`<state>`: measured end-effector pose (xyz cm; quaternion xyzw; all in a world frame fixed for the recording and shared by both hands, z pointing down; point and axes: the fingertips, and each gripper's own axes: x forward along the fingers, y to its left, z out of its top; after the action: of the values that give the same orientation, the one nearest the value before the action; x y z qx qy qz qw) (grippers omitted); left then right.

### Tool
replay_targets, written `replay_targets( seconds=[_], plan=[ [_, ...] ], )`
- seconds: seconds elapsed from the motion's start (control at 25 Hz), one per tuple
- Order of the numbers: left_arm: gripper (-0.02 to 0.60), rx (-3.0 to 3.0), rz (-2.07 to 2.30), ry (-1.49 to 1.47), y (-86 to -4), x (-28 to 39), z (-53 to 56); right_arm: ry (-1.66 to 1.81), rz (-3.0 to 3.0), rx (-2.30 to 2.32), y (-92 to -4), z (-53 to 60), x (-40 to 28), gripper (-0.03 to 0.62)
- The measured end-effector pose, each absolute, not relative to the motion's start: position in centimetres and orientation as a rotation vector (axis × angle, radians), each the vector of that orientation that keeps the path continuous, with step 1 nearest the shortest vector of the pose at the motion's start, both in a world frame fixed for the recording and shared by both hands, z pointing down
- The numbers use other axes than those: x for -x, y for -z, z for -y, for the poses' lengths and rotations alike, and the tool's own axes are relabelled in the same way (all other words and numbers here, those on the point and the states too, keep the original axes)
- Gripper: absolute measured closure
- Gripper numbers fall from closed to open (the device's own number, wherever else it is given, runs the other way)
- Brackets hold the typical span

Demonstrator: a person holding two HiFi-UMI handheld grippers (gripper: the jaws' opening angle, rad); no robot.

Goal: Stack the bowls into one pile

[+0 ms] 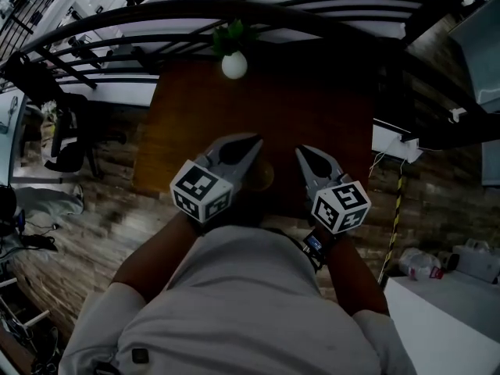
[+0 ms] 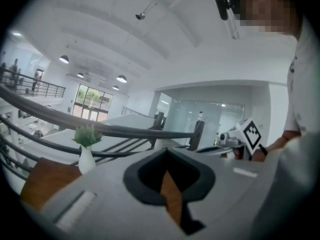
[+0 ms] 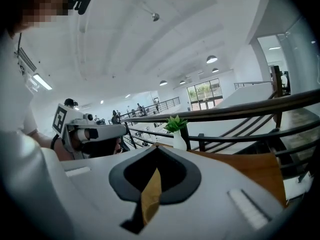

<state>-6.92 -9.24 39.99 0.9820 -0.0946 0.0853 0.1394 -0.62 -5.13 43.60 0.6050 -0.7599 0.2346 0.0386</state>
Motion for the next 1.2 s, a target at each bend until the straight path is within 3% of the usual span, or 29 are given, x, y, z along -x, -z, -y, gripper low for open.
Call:
replay_targets(
  seconds=[0.72, 1.2],
  plan=[
    [0.577, -2.771, 0.285, -0.289, -42.2, 11.1, 5.9, -0.764, 2.328, -1.908, -44.6, 2.4, 2.3, 0.586],
    [0.577, -2.812, 0.205, -0.276, -40.2, 19.4, 3.8, -0.718, 2.310, -1.975, -42.6, -0.4, 10.9, 0.588]
  ],
)
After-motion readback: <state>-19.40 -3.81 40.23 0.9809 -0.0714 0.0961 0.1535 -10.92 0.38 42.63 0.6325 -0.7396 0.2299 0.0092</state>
